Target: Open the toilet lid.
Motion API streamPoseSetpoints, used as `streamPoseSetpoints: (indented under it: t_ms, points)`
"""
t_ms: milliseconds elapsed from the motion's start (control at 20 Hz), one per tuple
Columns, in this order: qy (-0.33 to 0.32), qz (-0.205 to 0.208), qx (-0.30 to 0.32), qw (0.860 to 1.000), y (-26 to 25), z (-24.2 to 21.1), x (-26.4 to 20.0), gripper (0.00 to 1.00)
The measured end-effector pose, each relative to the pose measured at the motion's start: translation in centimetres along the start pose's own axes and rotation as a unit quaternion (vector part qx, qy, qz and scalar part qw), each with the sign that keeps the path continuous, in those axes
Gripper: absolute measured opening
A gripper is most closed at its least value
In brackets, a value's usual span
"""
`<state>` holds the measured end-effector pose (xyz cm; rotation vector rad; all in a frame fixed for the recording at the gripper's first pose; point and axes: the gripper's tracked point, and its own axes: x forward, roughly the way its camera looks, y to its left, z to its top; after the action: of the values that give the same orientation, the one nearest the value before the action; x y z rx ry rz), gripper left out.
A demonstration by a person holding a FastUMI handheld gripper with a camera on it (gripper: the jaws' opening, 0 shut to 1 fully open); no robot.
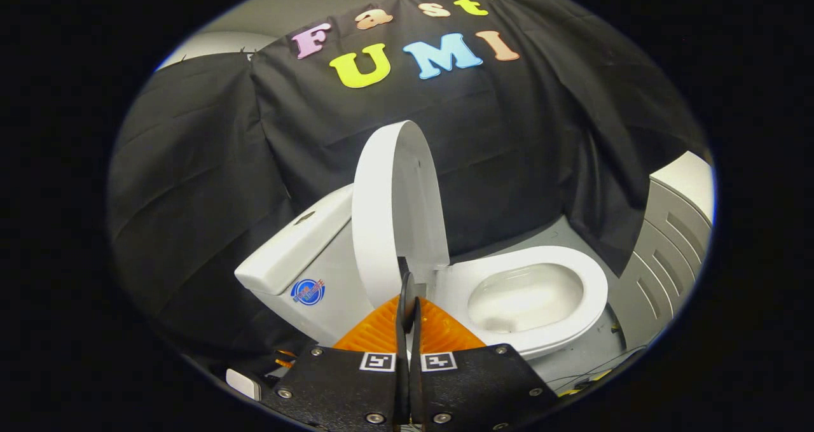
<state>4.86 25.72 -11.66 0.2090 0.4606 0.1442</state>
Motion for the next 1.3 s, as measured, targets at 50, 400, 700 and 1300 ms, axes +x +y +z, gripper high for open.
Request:
streamPoseSetpoints:
  t_ms: [50, 400, 700, 1300]
  points:
    - [0.001, 0.003, -0.006, 1.0, 0.6, 0.0, 0.1, 0.0]
    - [-0.001, 0.029, -0.03, 0.999, 3.9, -0.4, 1.2, 0.0]
    - [0.009, 0.085, -0.06, 0.995, 7.2, -1.4, 2.6, 0.0]
    - [0.021, 0.156, -0.143, 0.977, 8.3, -1.3, 2.8, 0.01]
